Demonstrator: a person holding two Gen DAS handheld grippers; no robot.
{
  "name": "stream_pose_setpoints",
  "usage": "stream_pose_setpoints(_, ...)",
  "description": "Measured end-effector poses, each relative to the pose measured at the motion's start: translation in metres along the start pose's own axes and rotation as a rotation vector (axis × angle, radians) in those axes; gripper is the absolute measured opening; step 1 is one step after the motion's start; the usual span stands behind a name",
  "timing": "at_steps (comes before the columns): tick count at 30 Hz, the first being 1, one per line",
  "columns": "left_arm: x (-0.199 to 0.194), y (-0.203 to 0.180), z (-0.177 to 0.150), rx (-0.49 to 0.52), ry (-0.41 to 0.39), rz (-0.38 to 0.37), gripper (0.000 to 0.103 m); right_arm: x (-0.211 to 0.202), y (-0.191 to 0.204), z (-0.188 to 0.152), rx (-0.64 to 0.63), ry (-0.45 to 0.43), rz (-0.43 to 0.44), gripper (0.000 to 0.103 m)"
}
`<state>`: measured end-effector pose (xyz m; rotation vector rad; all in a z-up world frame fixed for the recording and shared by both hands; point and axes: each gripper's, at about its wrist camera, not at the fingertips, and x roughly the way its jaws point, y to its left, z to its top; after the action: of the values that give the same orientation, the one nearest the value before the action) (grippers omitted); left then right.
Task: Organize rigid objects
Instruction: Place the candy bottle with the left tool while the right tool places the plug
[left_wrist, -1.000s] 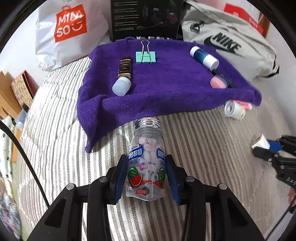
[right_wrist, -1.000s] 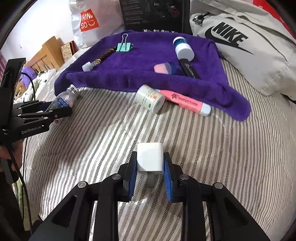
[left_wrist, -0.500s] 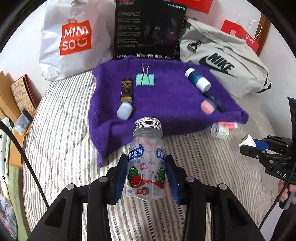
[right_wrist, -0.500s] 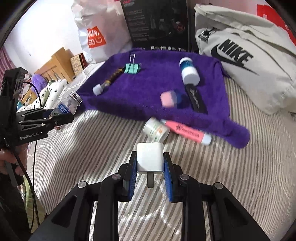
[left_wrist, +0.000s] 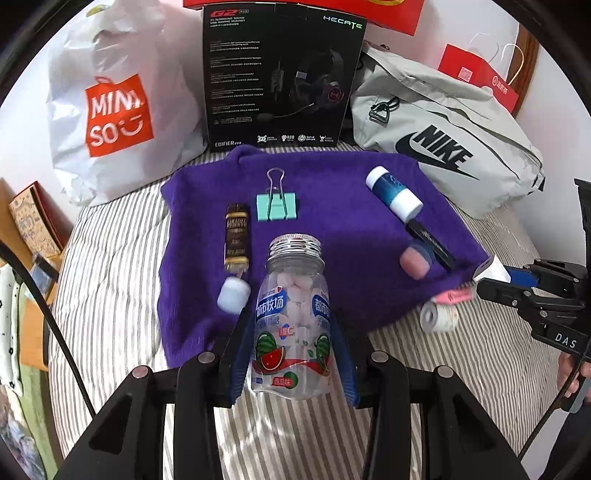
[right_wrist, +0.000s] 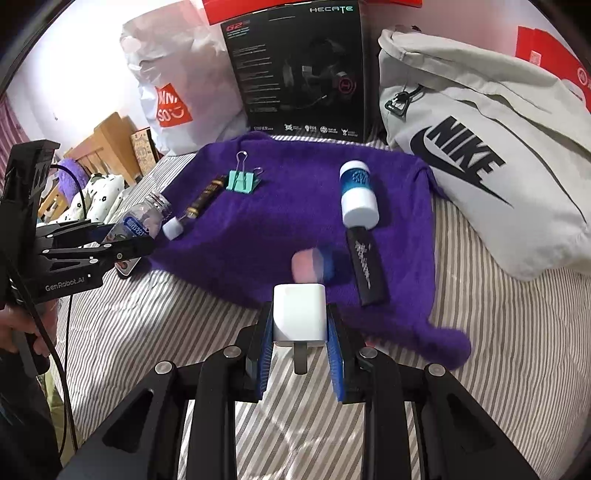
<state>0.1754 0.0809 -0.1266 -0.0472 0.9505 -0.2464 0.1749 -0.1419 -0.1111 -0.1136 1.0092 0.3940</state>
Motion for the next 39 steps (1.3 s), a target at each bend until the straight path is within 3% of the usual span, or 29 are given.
stream_pose_setpoints(10, 0.048, -0.001, 0.026, -0.019, 0.047, -0.013, 0.039, 0.029, -0.007, 0.032, -0.003, 0.004, 0.007, 0.026)
stream_pose_setpoints(22, 0.093, -0.004, 0.038, -0.007, 0.097, 0.017, 0.039, 0.053, -0.013, 0.046, -0.010, 0.032, 0.013, 0.026)
stream_pose_setpoints(33, 0.093, -0.012, 0.034, 0.060, 0.081, 0.043, 0.039, 0.064, -0.013, 0.051, -0.004, 0.044, 0.016, 0.026)
stream_pose_setpoints(39, 0.090, -0.012, 0.033, 0.060, 0.085, 0.020, 0.049, 0.058, -0.020, 0.051, 0.015, 0.043, 0.008, 0.026)
